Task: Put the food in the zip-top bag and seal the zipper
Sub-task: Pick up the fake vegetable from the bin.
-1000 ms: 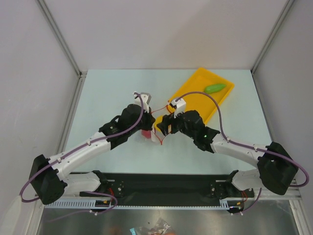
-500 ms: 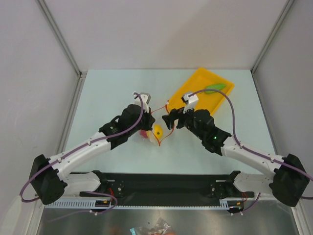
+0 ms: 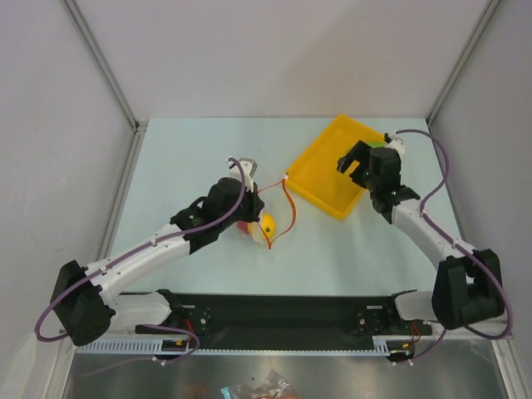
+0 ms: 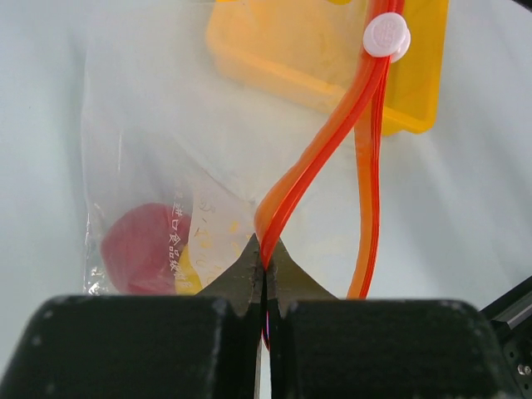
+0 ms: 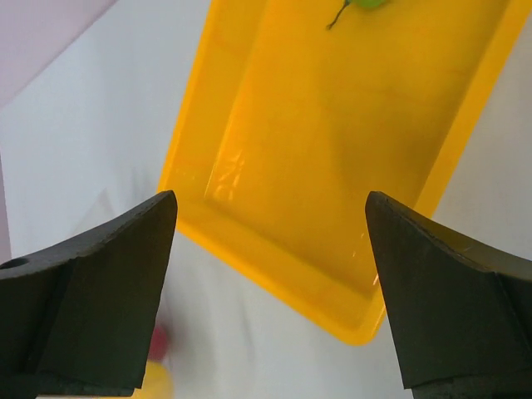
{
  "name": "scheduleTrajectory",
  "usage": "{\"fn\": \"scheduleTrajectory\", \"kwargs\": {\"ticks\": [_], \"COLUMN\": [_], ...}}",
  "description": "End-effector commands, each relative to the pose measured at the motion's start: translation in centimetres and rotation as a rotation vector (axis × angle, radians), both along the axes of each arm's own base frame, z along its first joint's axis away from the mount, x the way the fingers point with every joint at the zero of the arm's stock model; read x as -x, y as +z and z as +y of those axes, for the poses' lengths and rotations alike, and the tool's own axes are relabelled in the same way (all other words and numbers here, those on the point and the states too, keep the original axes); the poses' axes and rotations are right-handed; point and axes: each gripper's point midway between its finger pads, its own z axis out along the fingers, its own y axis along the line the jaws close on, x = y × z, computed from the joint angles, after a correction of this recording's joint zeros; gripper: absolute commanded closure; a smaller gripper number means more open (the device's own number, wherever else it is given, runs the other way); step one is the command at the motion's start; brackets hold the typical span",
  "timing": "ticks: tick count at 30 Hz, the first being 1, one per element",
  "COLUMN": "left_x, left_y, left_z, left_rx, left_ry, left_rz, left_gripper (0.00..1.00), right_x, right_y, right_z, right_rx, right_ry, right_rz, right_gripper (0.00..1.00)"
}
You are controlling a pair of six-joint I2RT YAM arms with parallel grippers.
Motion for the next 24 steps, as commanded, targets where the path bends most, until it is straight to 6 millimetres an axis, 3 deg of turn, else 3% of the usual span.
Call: {"fn": "scheduleTrajectory", "kwargs": {"ticks": [1,3,4,6,7,8,9,11,12,13,15,16,19,20,23,24], "left_x": [-0.3,-0.2,-0.2,-0.1,-0.1,0.0,0.0,0.1,0.1,0.0,0.1,0.1,0.2,0.2,0.2,0.2], "left_y": [0.7,0.7,0.8,0.6,0.6,0.5,0.5,0.4,0.4,0.4,0.4,0.5,0.5,0.7,0.9,1.0], "left_z": [-0.4,-0.5,-0.5,-0.6,-0.7,-0.9,-1.0,-1.0,-1.0,-1.0,-1.1,-1.2,-1.2,-1.1,-0.9,-0.9], "left_rx": [0.036,0.043,0.047,0.046,0.051,0.054,0.057,0.057,0.057,0.058,0.062,0.063,0.064,0.064,0.063,0.066], "left_ry": [0.008,0.005,0.004,-0.002,-0.004,-0.013,-0.015,-0.019,-0.018,-0.018,-0.023,-0.023,-0.028,-0.026,-0.017,-0.017], "left_rz": [-0.020,-0.021,-0.021,-0.014,-0.012,-0.009,-0.008,-0.002,-0.002,-0.003,-0.002,-0.003,0.000,-0.004,-0.011,-0.013], "left_gripper": [1.00,1.00,1.00,1.00,1.00,1.00,1.00,1.00,1.00,1.00,1.00,1.00,1.00,1.00,1.00,0.99], "right_x": [-2.8,-4.3,-5.6,-6.8,-7.8,-8.3,-9.2,-10.4,-11.0,-11.7,-12.8,-13.2,-14.5,-14.6,-15.4,-15.7], "right_y": [2.5,1.1,2.8,0.1,1.4,1.2,-1.2,-0.4,-1.0,-2.9,-3.7,-5.7,-6.7,-8.3,-9.5,-10.9], "right_z": [-1.1,-2.0,-2.3,-3.8,-4.0,-4.8,-5.2,-6.2,-6.3,-6.6,-7.5,-7.8,-8.8,-9.1,-9.3,-9.5], "right_rx": [-0.126,-0.120,-0.140,-0.120,-0.113,-0.087,-0.077,-0.066,-0.071,-0.072,-0.107,-0.108,-0.121,-0.108,-0.126,-0.129], "right_ry": [-0.112,-0.199,-0.247,-0.387,-0.414,-0.467,-0.520,-0.575,-0.582,-0.599,-0.619,-0.632,-0.648,-0.654,-0.667,-0.673], "right_rz": [0.037,0.093,0.072,0.182,0.197,0.213,0.277,0.298,0.311,0.349,0.381,0.421,0.440,0.475,0.503,0.526], "right_gripper": [0.01,0.01,0.03,0.03,0.04,0.04,0.04,0.03,0.03,0.04,0.04,0.05,0.07,0.07,0.07,0.07]}}
